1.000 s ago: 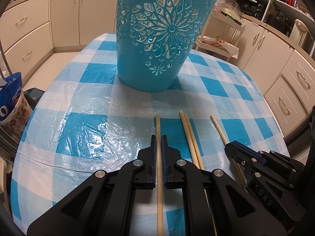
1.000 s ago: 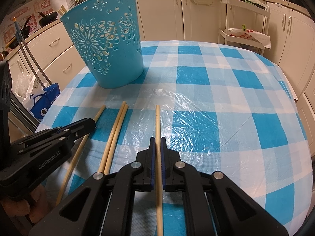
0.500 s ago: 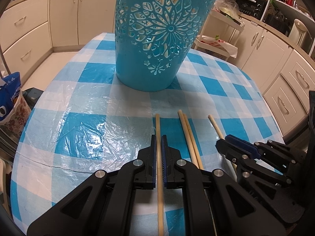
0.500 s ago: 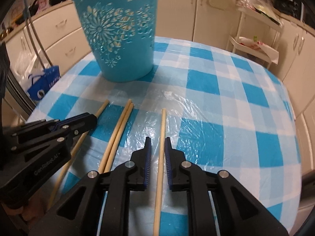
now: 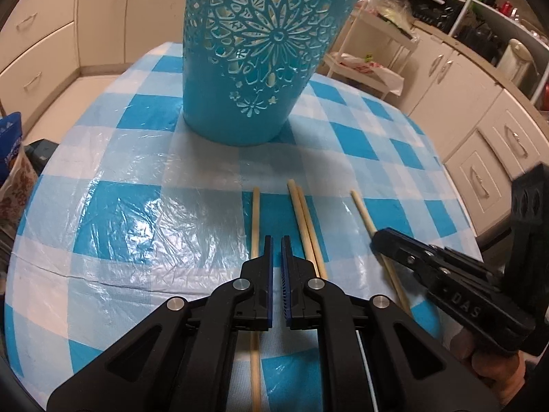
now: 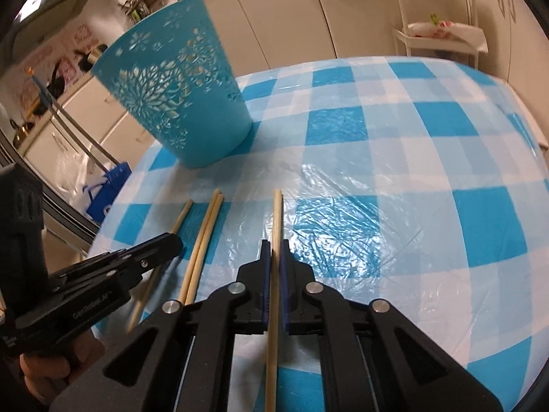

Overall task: Organize utensils
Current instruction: 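Lift the wooden chopstick with the left tool toward the teal basket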

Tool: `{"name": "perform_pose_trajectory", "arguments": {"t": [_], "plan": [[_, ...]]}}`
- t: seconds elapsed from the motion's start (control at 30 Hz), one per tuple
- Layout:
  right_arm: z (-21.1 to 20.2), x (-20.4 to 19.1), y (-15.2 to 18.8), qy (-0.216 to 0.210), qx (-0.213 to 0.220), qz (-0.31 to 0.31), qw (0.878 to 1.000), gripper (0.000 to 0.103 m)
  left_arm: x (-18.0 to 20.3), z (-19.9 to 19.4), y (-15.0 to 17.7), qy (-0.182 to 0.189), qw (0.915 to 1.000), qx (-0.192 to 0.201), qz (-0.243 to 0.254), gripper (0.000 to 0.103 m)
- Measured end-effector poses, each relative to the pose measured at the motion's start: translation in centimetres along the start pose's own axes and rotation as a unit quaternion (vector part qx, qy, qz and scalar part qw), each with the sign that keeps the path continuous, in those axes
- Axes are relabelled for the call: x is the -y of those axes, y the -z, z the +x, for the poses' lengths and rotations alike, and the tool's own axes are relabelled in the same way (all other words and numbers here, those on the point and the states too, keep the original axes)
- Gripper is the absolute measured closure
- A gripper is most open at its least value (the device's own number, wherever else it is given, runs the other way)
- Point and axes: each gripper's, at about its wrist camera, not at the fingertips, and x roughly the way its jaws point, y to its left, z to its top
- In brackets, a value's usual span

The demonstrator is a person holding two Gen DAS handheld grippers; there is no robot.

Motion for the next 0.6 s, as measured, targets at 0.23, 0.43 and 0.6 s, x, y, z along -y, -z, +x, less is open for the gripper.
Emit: {"name": "perform_pose_trajectory", "arguments": {"t": [0.23, 0.43, 0.6], "plan": [[0.1, -0.8, 0.0, 0.0, -0.005, -0.018, 1.0, 0.097, 1.4, 0.8, -1.1, -0.06, 0.9966, -0.023, 0.051, 0.103], [-0.2, 0.3, -0.1, -0.033, 0.003, 0.01, 0.999, 0.097, 0.4, -2.5, -1.3, -0.006, 0.9991, 0.0, 0.041, 0.103], [-0.3, 0.6, -0.1, -0.046, 0.006, 0.02, 0.999, 0.097, -0.3, -9.5, -4.0, 0.068, 0.9925, 0.099, 0.027, 0.103]]}}
